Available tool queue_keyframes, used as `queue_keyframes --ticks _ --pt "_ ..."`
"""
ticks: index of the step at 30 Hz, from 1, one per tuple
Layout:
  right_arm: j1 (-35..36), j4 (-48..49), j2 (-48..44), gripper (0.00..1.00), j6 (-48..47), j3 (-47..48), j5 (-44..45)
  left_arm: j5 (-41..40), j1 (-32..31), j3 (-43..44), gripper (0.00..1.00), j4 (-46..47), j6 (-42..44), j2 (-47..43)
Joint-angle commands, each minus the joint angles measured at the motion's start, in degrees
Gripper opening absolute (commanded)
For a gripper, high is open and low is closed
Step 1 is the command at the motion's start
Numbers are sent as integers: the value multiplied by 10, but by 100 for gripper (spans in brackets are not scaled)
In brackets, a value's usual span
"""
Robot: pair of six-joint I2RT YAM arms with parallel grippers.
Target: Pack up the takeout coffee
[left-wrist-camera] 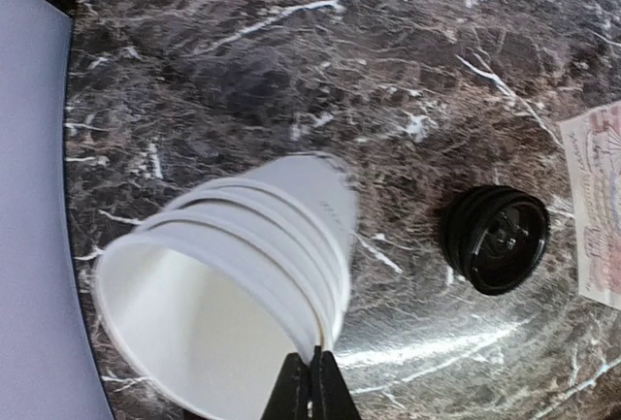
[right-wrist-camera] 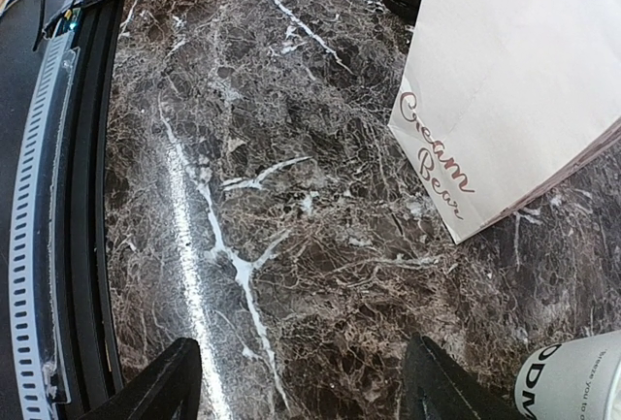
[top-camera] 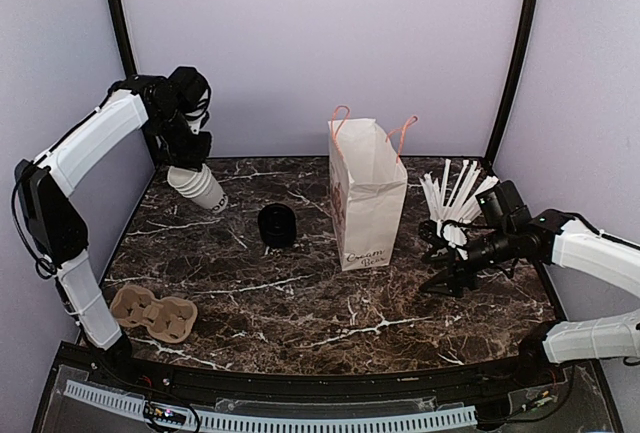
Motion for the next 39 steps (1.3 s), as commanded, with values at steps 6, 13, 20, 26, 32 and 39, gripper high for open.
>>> queue_keyframes --ticks 6,13,20,26,32,39 --pt "-3 9 -3 73 0 -5 0 18 -16 -2 0 20 12 -14" --pt "-3 9 -1 73 0 -6 -1 18 -23 37 0 -12 21 18" --pt "-4 8 0 73 0 -5 -1 -201 -65 84 0 -119 -29 68" --pt "-4 8 -1 73 0 -5 1 -187 -66 57 0 -75 -21 54" --pt "-4 10 -4 73 0 -6 2 -220 -66 54 0 -68 -12 57" --pt "-5 8 -4 73 -1 -6 3 -240 -50 51 0 -27 21 74"
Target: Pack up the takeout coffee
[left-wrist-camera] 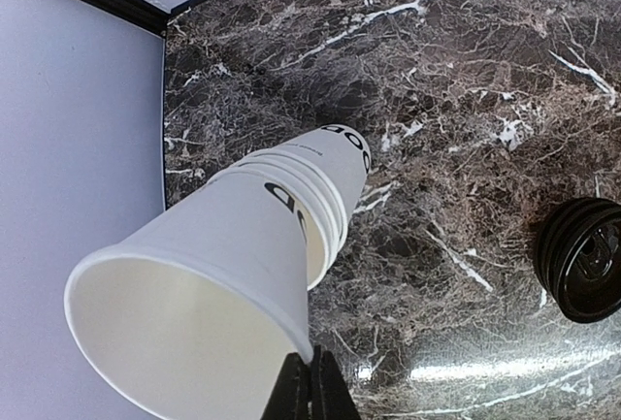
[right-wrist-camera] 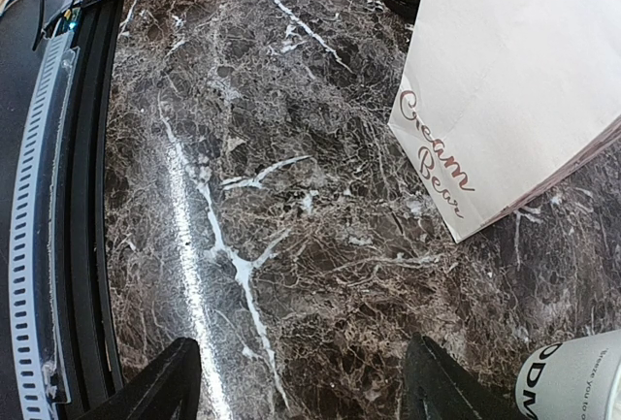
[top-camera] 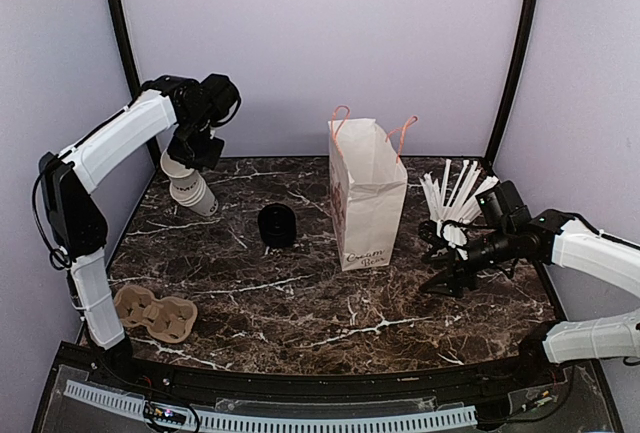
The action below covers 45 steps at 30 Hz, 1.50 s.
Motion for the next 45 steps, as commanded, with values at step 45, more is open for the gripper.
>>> queue_keyframes --ticks 45 --pt "-15 11 6 74 1 -6 8 165 -250 -24 0 -4 70 -89"
